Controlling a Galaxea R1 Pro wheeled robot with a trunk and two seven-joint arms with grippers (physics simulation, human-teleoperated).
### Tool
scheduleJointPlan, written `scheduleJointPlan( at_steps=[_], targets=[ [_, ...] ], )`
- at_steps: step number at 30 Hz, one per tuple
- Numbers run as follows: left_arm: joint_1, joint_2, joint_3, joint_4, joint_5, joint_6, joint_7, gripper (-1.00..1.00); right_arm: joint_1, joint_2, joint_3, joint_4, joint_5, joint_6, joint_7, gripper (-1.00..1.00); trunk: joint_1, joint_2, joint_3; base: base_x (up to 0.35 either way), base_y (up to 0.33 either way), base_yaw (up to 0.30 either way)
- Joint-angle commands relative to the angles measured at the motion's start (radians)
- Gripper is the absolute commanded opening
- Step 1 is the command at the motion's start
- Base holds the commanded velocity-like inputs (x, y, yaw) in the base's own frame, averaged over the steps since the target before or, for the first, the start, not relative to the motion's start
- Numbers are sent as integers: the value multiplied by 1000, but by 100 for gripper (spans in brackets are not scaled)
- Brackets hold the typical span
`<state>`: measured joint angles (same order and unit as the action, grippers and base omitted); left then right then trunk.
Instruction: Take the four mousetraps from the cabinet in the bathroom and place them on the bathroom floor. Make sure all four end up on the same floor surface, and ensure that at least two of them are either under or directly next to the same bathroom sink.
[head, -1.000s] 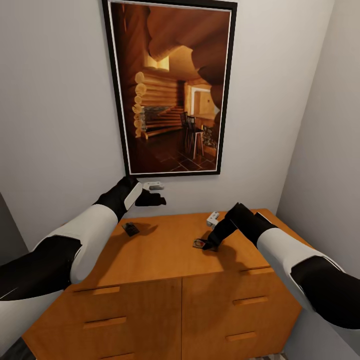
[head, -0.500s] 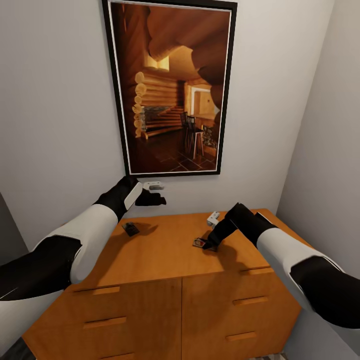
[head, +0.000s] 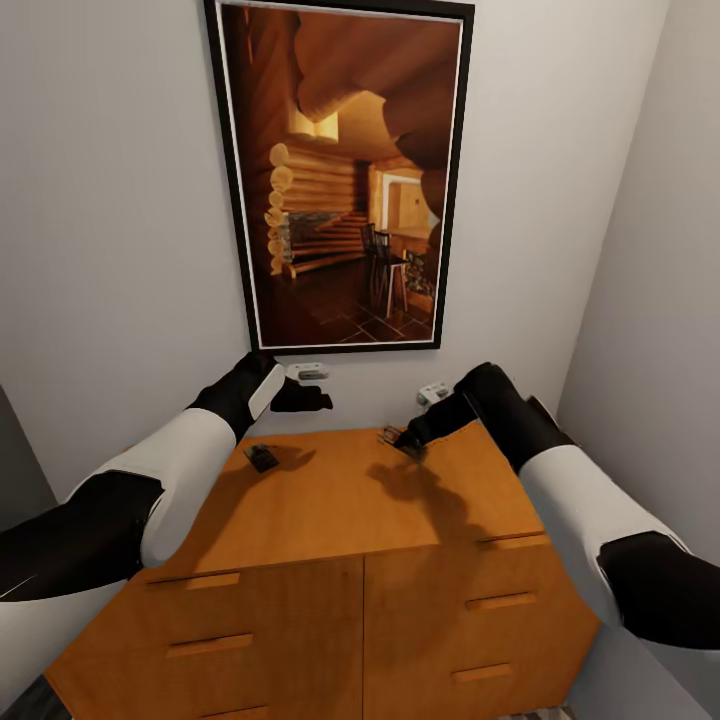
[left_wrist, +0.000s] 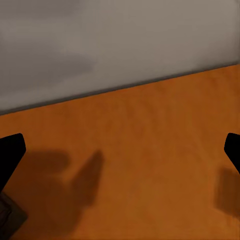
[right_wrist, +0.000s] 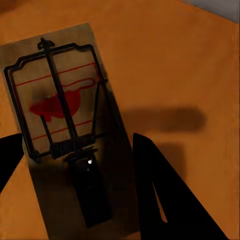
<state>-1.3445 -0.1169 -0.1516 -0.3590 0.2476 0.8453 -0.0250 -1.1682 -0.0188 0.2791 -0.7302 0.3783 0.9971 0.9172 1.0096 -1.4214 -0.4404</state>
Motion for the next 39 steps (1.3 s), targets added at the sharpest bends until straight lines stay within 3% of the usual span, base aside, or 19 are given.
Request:
scheduleJointPlan(
  at_steps=[1, 5, 13, 29, 39],
  targets=[
    [-1, 1, -7, -1, 1, 3, -3, 100, -1, -1, -2, -14, 9, 13, 5, -100, 0, -1, -1, 0, 0, 0],
    [-1, 0, -7, -1, 1, 3, -3, 100, -1, -10, -15, -51, 9, 50, -13, -100, 0, -1, -1, 0, 0, 0],
    [-1, 0, -6, -1, 1, 3, -3, 100, -1, -16, -32, -96, 9, 50, -36, -100, 0, -1, -1, 0, 0, 0],
    [-1, 3, -6, -1, 0, -1, -2, 100, -1, -23, -57, -103, 10, 50, -42, -100, 0, -1, -1, 0, 0, 0],
    [-1, 5, -6, -1, 2, -4, -5, 100, -1, -67, -58, -93, 10, 50, -103, -100, 0, -1, -1, 0, 0, 0]
  ],
)
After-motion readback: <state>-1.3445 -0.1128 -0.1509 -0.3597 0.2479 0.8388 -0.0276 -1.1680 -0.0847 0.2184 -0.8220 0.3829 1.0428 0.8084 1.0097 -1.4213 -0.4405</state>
